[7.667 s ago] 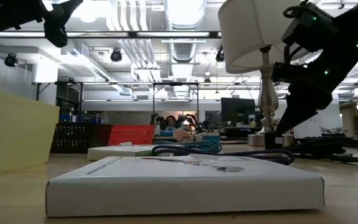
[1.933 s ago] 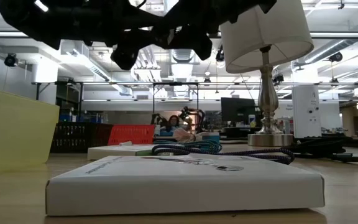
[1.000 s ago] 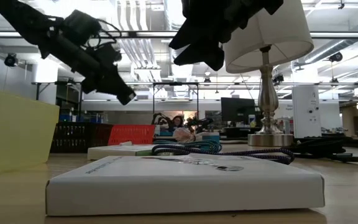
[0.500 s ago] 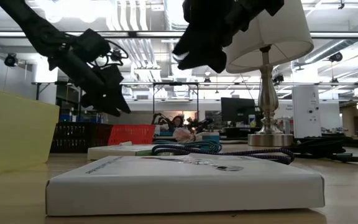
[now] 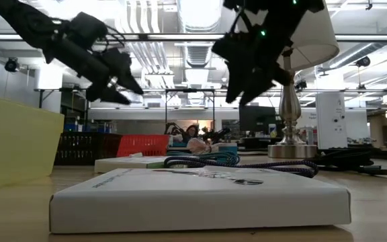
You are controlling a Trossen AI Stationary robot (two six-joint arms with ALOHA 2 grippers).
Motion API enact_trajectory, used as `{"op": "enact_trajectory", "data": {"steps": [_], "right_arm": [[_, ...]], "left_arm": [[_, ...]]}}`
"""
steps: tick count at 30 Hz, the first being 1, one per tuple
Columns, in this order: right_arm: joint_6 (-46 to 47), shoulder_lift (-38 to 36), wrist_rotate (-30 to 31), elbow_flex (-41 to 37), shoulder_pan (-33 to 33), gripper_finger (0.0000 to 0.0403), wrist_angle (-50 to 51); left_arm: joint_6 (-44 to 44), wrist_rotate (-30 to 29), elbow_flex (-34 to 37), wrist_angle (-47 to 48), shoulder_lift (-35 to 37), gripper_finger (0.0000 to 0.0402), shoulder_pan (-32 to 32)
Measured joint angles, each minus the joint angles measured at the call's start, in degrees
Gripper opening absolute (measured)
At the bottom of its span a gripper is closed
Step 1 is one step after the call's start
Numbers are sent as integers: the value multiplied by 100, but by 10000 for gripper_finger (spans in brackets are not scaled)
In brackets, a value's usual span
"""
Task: Pick and place items into bin
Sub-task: Put the blue charger adapter into the red bin
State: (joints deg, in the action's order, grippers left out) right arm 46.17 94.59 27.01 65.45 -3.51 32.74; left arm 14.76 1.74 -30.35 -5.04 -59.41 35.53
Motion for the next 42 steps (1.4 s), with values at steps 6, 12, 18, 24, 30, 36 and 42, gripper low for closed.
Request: {"op": "enact_trajectory", "data": {"steps": [6, 12, 18, 24, 30, 36, 42], "right_arm": [[370, 2, -487, -596, 177, 246, -587], [325, 2, -519, -1161, 394, 328, -1512], [-338, 74, -520, -1477, 628, 364, -2211], [-671, 371, -496, -1670, 815, 365, -2873], [-826, 761, -451, -1643, 923, 366, -2976], [-748, 1059, -451, -1632, 957, 363, -3324], [-754, 1094, -433, -1632, 957, 309, -3319]], "left_arm": [[7, 30, 0, -2, 661, 336, -2], [-7, 28, 0, 0, 1074, 336, -2], [-9, 28, 3, 0, 1171, 336, -2], [-8, 26, 17, 3, 1032, 336, -2], [-5, 25, 22, 0, 900, 336, -4], [-4, 26, 47, 10, 853, 336, -7], [-2, 26, 48, 2, 858, 336, -7]]}}
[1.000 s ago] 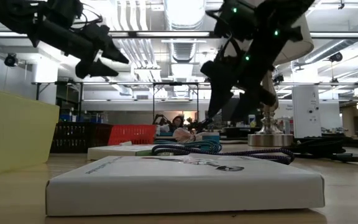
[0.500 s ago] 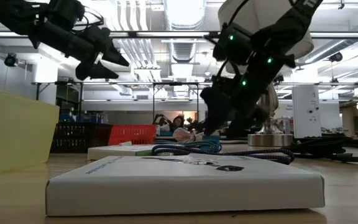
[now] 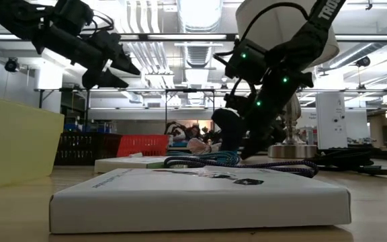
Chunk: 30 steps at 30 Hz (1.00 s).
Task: Pick and place items into bin
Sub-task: Put the blue charger adapter into the red bin
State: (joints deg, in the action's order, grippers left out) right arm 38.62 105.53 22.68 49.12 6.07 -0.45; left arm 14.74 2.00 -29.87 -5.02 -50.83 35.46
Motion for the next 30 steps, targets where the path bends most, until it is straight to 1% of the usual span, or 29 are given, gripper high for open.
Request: {"op": "enact_trajectory", "data": {"steps": [8, 11, 16, 26, 30], "right_arm": [[-42, -3, 3, 24, 0, 179, -39], [-187, -3, 42, 24, 0, 131, -62], [-283, -3, 46, 24, 0, 127, -120], [-285, -1, 42, 24, -4, 132, -136], [-496, -16, 42, 24, -6, 130, -151]], "left_arm": [[2, 1, 23, 0, -2, 336, 4], [1, 73, 24, -2, -2, 336, 4], [2, 238, 24, -2, -2, 336, 4], [1, 262, 24, -2, -2, 336, 4], [-2, 262, 26, -2, -2, 336, 4]]}}
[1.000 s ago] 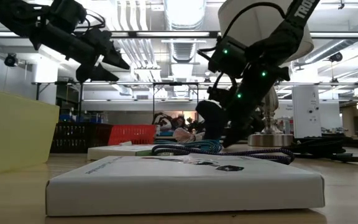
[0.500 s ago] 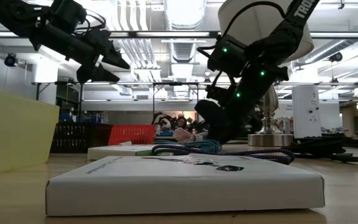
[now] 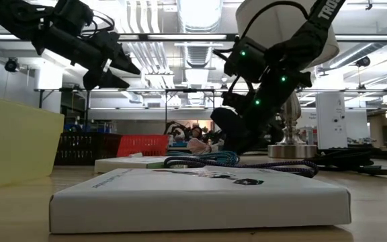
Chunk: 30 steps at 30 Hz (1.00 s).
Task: Pick and place items into bin
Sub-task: Put the blue charger adapter into the red bin
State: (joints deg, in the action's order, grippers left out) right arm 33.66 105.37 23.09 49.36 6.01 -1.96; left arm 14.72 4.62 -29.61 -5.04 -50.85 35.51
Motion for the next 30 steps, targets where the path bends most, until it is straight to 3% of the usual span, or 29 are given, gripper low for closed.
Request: {"op": "enact_trajectory", "data": {"steps": [9, 16, 20, 30], "right_arm": [[-652, -320, -87, -2, -13, 130, -249], [-1140, -403, -467, 43, 32, 130, -1650], [-1140, -300, -545, 344, 139, 130, -2137], [-1611, 441, -647, 1570, 316, 130, -2102]], "left_arm": [[-3, 0, 1, 2, 0, 336, 0], [-4, 1, 2, 2, 0, 336, -4], [-1, 2, 2, 3, 0, 336, -4], [4, 5, 2, 2, 0, 336, 0]]}}
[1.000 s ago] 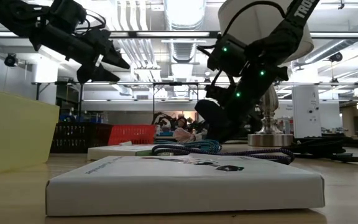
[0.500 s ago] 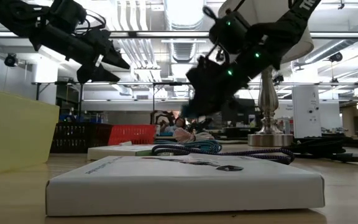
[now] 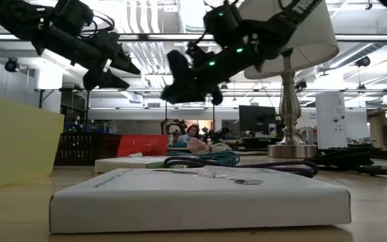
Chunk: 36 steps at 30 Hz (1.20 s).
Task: Pick and place items into bin
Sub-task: Put the blue charger adapter into the red bin, then put the blue charger cable into the yellow bin
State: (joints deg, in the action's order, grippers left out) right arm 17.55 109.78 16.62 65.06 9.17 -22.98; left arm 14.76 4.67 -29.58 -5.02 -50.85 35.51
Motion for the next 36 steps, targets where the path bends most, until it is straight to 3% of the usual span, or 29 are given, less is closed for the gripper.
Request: {"op": "enact_trajectory", "data": {"steps": [5, 11, 20, 29, 33, 36], "right_arm": [[-140, 603, 66, 637, 39, 130, 24], [-150, 1177, 606, 1399, 75, 130, 483], [-169, 1535, 603, 1889, 240, 130, 675], [-121, 1541, 577, 1899, 354, 263, 736], [-107, 1507, 416, 1899, 346, 283, 775], [-102, 1404, -102, 1899, 348, 283, 837]], "left_arm": [[4, 31, 0, 7, 34, 336, 0], [9, 30, 2, 7, 145, 336, 0], [7, 100, 2, 1, 428, 336, 0], [0, 109, 2, 10, 552, 336, -1], [0, 113, 2, 7, 568, 336, -2], [0, 124, 2, 7, 568, 336, -2]]}}
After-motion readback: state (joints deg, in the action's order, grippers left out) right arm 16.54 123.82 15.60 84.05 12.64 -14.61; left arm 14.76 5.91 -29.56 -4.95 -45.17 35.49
